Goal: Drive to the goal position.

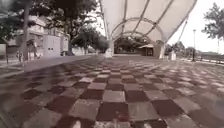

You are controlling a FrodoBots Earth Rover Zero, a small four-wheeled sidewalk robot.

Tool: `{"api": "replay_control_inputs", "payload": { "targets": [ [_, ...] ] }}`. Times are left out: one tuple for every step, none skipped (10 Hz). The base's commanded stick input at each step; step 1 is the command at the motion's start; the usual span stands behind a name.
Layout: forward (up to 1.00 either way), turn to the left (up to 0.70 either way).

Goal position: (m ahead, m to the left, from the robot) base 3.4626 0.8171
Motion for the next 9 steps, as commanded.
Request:
{"api": "replay_control_inputs", "payload": {
  "targets": [
    [0.85, 0.12],
    [0.85, 0.12],
    [0.85, 0.12],
    [0.85, 0.12],
    [0.85, 0.12],
    [0.85, 0.12],
    [0.85, 0.09],
    [0.85, -0.08],
    [0.85, -0.22]
  ]
}}
